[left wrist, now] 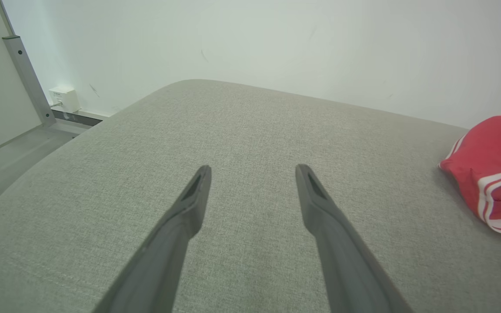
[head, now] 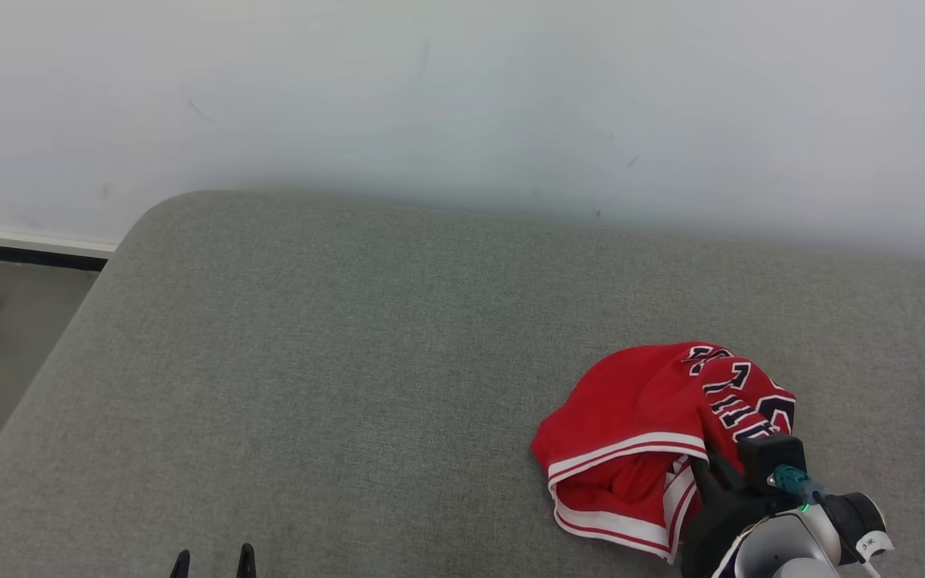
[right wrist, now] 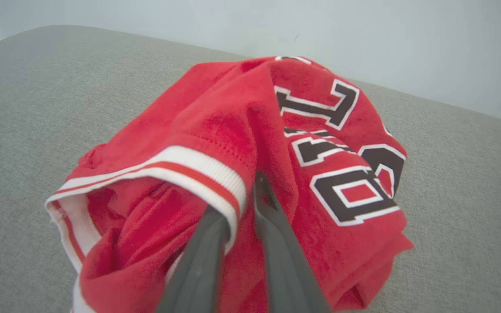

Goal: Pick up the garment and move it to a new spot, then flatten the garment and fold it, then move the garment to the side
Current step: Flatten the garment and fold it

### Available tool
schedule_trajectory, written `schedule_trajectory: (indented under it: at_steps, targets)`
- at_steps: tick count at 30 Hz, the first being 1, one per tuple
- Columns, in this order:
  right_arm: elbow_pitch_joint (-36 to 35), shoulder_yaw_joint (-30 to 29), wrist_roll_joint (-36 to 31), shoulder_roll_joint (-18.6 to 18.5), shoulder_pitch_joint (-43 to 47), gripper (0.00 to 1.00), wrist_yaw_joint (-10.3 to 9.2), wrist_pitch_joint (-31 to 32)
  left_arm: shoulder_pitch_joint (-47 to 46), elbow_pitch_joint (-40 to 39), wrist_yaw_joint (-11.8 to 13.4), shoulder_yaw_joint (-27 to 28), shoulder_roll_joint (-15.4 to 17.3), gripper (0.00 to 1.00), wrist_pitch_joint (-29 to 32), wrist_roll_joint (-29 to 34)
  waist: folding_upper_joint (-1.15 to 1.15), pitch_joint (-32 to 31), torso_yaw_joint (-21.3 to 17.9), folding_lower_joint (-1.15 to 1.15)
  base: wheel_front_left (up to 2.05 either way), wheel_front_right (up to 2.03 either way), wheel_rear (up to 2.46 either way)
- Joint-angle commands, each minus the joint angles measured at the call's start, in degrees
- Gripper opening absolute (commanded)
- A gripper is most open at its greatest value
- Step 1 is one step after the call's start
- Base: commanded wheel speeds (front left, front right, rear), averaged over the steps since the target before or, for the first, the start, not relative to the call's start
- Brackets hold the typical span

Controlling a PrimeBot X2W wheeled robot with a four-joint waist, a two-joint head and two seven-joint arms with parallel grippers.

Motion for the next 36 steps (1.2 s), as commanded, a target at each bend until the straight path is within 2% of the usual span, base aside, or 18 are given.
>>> schedule_trajectory:
  at_steps: [1, 7, 14, 20, 24, 27, 36]
  targets:
    - [-0.1, -0.1, 0.3, 0.0, -0.7, 0.00, -0.15, -0.8, -0.4, 0.0, 0.4, 0.0, -0.1, 1.00, -0.2, -0.2, 0.00, -0.1, -0.1, 0.00, 0.00, 0.00, 0.00]
    - [-4.0, 4.6, 4.2, 0.0, -2.8, 0.00, -0.15, -2.0, -0.3, -0.1, 0.6, 0.6, -0.1, 1.00, -0.2, -0.5, 0.00, -1.0, -0.7, 0.00, 0.00, 0.00, 0.00]
    - [-15.3, 13.6, 11.0, 0.0, -9.7, 0.00, -0.15, 1.0, -0.1, -0.6, 0.7, 1.4, -0.1, 1.00, -0.2, -1.0, 0.00, -1.8, -2.0, 0.00, 0.00, 0.00, 0.00]
    - [-20.5, 15.3, 15.4, 0.0, -17.6, 0.00, -0.15, -0.8, -0.1, -0.9, 1.1, 1.0, -0.1, 1.00, -0.2, -1.3, 0.00, -2.0, -2.3, 0.00, 0.00, 0.00, 0.00]
    - [-21.5, 12.2, 21.6, 0.0, -21.0, 0.00, -0.15, -5.1, 0.2, -1.0, 1.1, 1.0, -0.1, 1.00, -0.2, -1.3, 0.00, -2.1, -2.2, 0.00, 0.00, 0.00, 0.00]
    - [-19.4, 7.7, 22.0, 0.0, -21.1, 0.00, -0.15, -8.0, 0.5, -1.1, 1.2, 1.0, -0.1, 1.00, -0.2, -1.3, 0.00, -2.0, -2.2, 0.00, 0.00, 0.00, 0.00]
    - [-0.7, -11.1, 8.5, 0.0, -16.0, 0.00, -0.15, -8.1, 0.2, -1.2, 1.0, 0.8, -0.1, 1.00, -0.2, -1.2, 0.00, -0.6, -2.9, 0.00, 0.00, 0.00, 0.00]
